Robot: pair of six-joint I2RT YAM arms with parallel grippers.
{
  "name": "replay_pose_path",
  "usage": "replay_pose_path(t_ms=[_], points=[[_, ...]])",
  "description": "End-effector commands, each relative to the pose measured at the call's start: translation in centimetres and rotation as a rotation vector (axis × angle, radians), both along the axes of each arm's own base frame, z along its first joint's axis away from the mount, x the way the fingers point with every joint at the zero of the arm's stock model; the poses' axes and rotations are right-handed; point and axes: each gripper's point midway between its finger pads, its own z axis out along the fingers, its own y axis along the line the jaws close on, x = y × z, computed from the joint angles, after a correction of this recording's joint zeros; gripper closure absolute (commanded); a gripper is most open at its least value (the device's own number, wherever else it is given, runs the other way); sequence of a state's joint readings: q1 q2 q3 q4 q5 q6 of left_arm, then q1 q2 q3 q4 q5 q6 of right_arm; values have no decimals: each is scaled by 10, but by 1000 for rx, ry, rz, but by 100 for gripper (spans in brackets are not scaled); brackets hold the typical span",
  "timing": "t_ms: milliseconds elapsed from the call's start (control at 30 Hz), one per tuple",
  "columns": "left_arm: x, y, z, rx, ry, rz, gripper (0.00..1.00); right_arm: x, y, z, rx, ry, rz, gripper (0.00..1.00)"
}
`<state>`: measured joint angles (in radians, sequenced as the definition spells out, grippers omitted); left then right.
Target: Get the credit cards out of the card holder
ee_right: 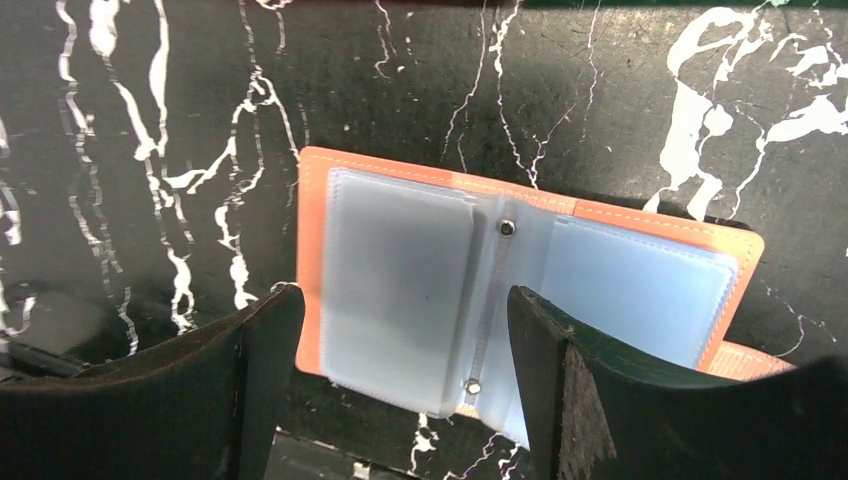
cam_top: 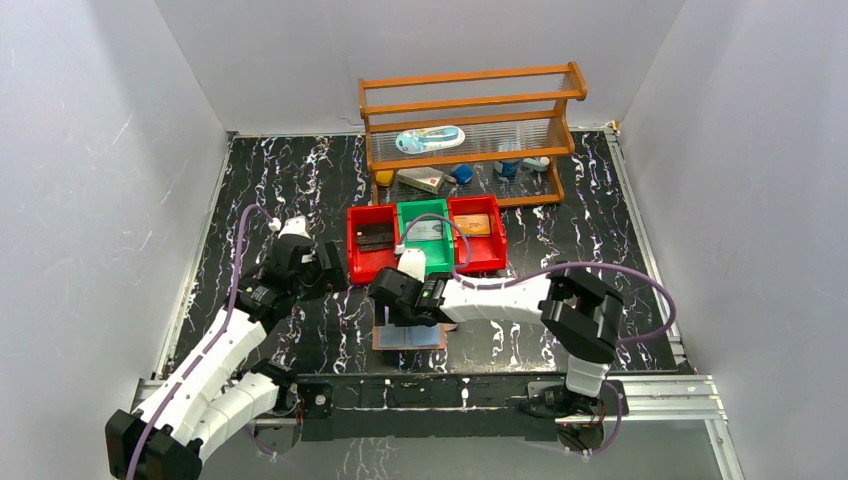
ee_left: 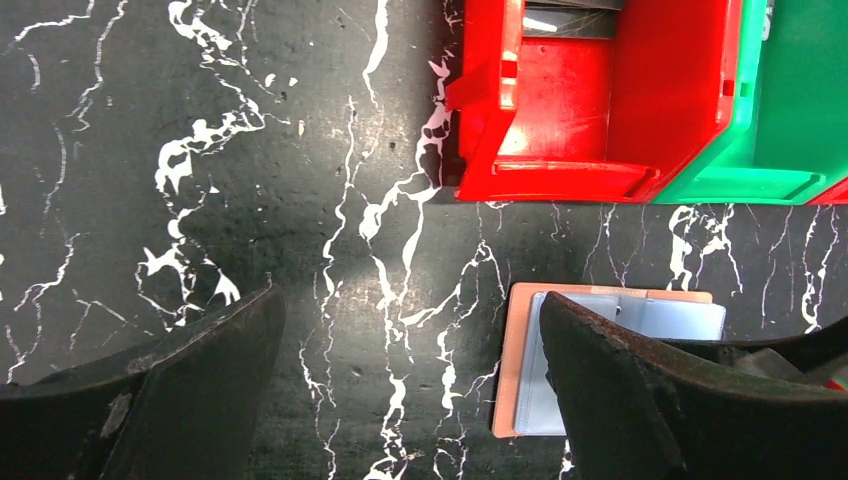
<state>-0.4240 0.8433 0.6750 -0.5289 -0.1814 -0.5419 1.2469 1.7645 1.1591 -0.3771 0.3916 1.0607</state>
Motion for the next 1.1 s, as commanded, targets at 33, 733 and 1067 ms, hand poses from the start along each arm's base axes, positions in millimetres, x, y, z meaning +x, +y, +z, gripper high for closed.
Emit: replay_pose_path(t_ms=[33,733,1067], points=[[-4,22,6,61,-46,67,2,5,9,2,-47,-24,20,17],[-5,20,15,37,-95,47,2,4,-5,-39,-231,5,-4,33],[-5,23,18,39,-108,60,2,-4,-4,-57,-291,18,17,29]])
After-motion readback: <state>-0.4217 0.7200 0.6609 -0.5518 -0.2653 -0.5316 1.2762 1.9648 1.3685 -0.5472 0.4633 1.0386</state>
